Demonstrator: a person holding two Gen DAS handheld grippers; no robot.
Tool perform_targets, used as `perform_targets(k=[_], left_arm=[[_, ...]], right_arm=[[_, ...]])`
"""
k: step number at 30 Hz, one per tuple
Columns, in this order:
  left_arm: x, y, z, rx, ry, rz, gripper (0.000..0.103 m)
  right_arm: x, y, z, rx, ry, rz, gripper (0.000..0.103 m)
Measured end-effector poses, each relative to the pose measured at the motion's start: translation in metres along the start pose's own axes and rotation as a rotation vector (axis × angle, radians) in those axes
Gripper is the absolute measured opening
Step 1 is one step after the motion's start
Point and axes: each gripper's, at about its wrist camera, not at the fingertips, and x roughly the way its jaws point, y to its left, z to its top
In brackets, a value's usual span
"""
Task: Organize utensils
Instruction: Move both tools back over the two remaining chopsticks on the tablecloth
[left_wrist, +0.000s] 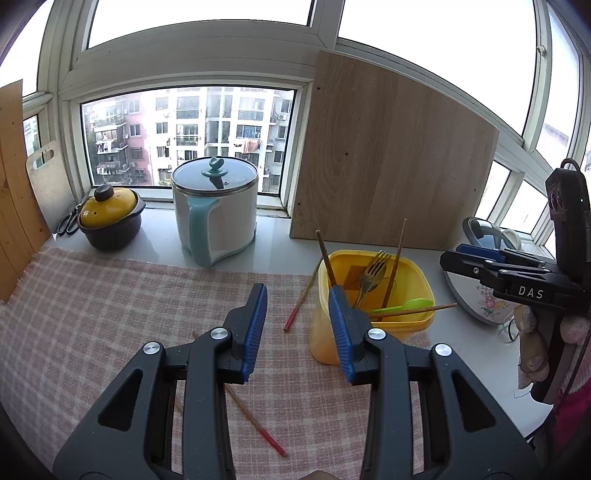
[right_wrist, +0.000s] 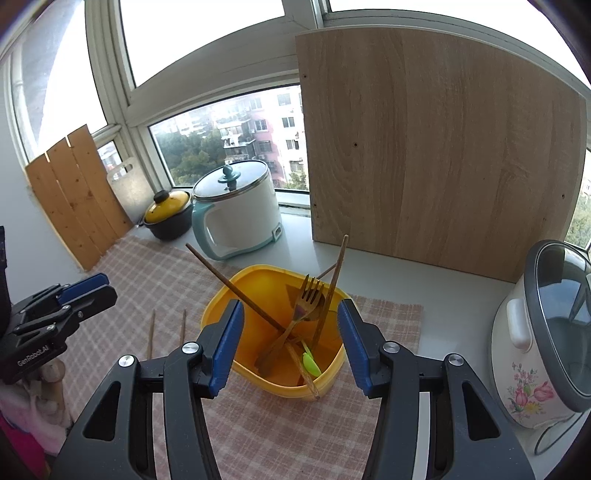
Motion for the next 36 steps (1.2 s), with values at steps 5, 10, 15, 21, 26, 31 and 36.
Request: perform_targets(k=[5,10,15,21,26,31,36], left_arm=[[-0.008,0.038,-0.012,-0.039,0.031,0.039,0.035],[-0.009,0.078,-0.028,-0.088,0.093,0.075,0.035],[-0.004,0.110,-0.047,-0.147,0.171,0.078,0.035],[0.012,0.132,-0.068,-0.214,0.257,0.069,0.035],[0.031,0.138,-0.086,-0.230,0.319,0.092,0.035],[0.058,0.151,-0.102,-0.309,0.390,0.096,0.035],[0.077,0.156,-0.106,-0.347,0.419,0.098,0.035]], right_arm=[[-0.006,0.015,-0.010,-0.005,-0.001,0.016,0.051],[-0.004,0.035,-0.020,-0.015,0.019,0.048,0.051],[0.002,0.068,-0.029,-0.102,0.057,0.065,0.051],[0.021,0.105,-0.036,-0.180,0.119,0.101,0.051],[0.049,0.129,-0.045,-0.231,0.201,0.140,0.051],[0.085,0.142,-0.056,-0.229,0.299,0.164,0.051],[0.119,0.155,-0.067,-0.227,0.393,0.178,0.051]])
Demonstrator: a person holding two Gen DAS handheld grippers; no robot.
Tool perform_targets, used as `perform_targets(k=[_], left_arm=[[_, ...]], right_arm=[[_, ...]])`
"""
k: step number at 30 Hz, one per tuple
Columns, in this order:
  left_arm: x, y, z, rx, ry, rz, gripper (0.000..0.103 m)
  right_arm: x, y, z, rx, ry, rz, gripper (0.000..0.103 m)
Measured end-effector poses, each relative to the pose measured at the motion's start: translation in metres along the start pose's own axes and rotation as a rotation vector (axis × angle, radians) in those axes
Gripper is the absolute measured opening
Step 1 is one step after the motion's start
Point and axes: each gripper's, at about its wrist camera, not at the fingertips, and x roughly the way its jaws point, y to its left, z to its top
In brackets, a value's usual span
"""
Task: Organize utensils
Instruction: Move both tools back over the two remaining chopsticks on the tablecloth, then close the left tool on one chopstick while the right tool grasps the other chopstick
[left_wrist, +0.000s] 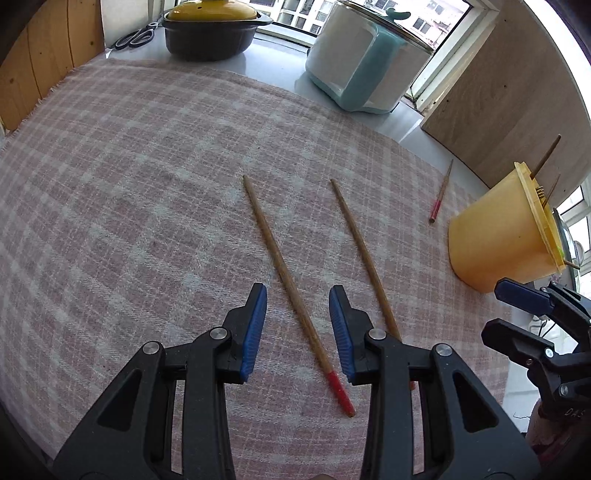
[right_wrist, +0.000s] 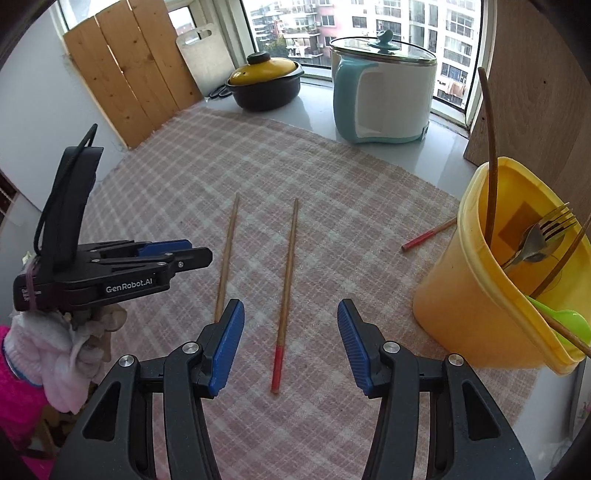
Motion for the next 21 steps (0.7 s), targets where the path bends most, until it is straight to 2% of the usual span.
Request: perform_targets(k=[9,14,15,17,19,21], left_arm=[[0.031,0.002,0.005,-0.005,0.029,0.057,0.032],[0.038,-0.002,0.005,0.037,0.026,0.095,0.030],[0.039,-0.004,0.005,0.048,0.022,0.103,0.029],[0.041,-0.005,0.006,0.080,0.011,0.128,0.018],[0.042,-0.005,0.007,0.107,0.008,0.134,0.013],[0.042,-0.002,0.007,0.118,0.011,0.123,0.012]], right_arm=[[0.043,0.007,0.006,-0.023,0.105,0.011,0.051],[0.062,0.006,0.009,-0.031,0.147,-0.001,0.051],[0.065,0.006,0.010,-0.033,0.152,-0.005,0.050],[0.070,0.007,0.012,-0.040,0.165,-0.011,0.045],[0.075,0.008,0.014,-0.048,0.173,-0.020,0.044],[0.079,0.008,0.016,-0.052,0.179,-0.027,0.044]])
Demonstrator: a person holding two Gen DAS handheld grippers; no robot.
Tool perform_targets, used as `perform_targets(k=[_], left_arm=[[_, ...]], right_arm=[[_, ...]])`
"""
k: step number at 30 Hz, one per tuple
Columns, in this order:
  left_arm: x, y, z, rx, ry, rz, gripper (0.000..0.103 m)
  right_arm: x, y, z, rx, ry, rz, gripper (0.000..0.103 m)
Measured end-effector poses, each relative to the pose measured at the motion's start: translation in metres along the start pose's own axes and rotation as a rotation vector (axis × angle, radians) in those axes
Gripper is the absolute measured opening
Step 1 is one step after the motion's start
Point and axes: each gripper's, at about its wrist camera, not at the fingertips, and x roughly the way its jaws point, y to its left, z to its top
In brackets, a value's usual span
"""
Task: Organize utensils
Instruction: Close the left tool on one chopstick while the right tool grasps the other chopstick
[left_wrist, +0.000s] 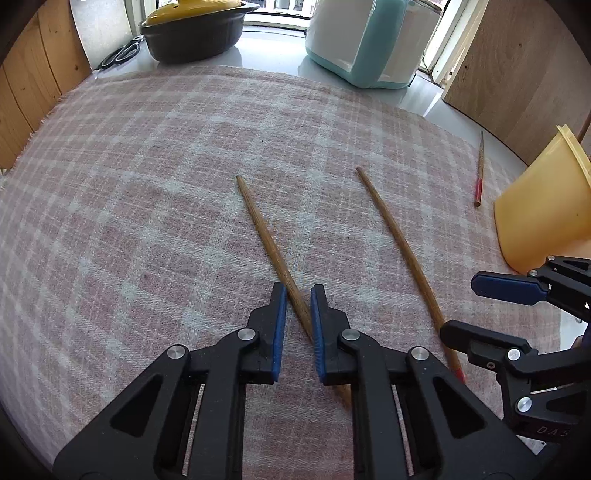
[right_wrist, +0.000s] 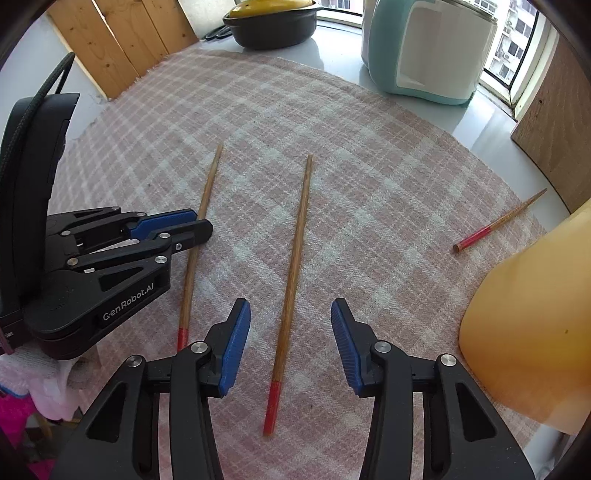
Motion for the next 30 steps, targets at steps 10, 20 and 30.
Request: perform_targets(k=[10,20,30], left_arm=[[-0.005,0.008,-0.004,0.041,0.023,-0.017,0.006],[-0.007,0.023,-0.006,-0.041,0.041,-0.079,0.005],[-0.018,0.026,-0.011,-0.097,0.010,-0.123,0.004]], right_arm=[[0.023,-0.002,0.019,0.012,0.053,-0.020,0.037],[0.035,0.012,0.031,-0.051,0.088,-0.098,0.012],[0.023,0.011,0.021,-0.026,0.064,-0.028,0.005]])
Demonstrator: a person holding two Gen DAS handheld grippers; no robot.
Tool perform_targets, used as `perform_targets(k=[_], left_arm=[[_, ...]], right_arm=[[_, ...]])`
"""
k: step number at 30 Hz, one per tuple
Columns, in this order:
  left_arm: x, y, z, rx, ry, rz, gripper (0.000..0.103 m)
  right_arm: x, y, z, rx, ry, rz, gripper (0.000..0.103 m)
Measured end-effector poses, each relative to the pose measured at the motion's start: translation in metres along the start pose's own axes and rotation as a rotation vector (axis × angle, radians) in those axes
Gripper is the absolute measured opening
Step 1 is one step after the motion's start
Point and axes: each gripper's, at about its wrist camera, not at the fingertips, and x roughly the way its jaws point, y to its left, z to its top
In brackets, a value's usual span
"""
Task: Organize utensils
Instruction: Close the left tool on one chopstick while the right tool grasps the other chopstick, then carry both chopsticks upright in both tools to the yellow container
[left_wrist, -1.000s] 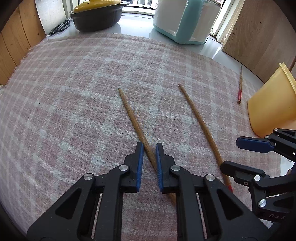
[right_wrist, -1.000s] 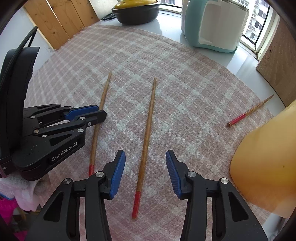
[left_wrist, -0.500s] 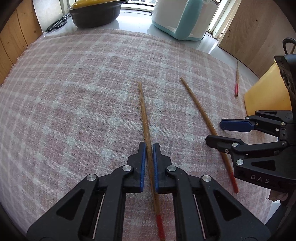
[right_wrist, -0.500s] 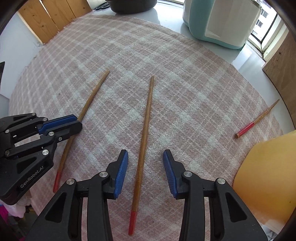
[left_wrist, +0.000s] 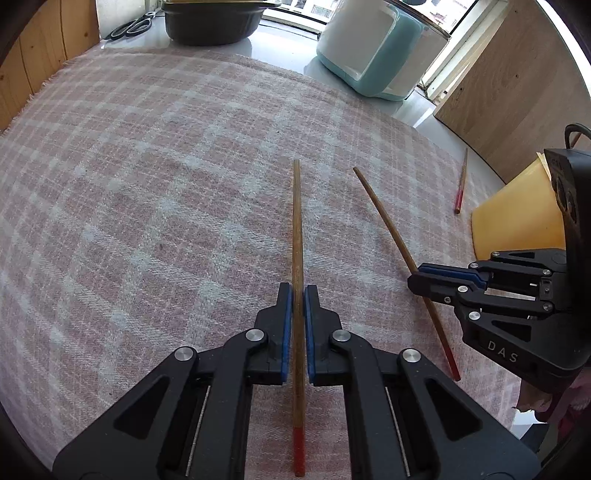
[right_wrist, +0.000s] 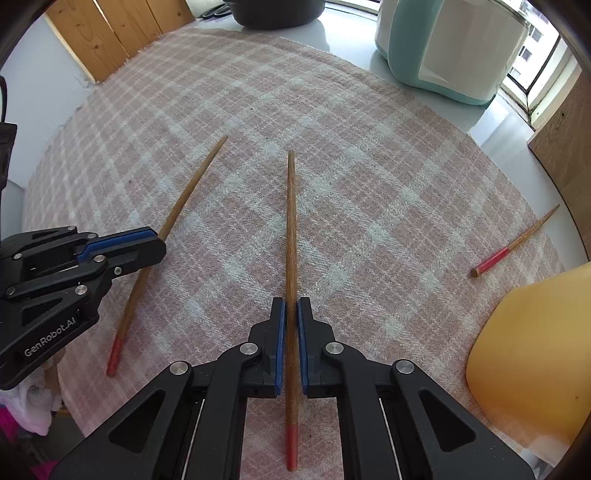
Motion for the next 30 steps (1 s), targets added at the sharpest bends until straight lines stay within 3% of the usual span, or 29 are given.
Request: perform_targets(k=[14,30], left_arm=[[-0.047,-0.020,-0.006,0.012,-0.111,-0.039,0.004],[-0.102,-0.077,-0.012,0.080,-0.236,-0.117,0.004]], right_arm=[[-0.059,-0.016,-0.031,0.041,-0.144,0.032,0.005],[-0.131,-0.036,-0.068,0.096,-0.309,0.039,0.005]])
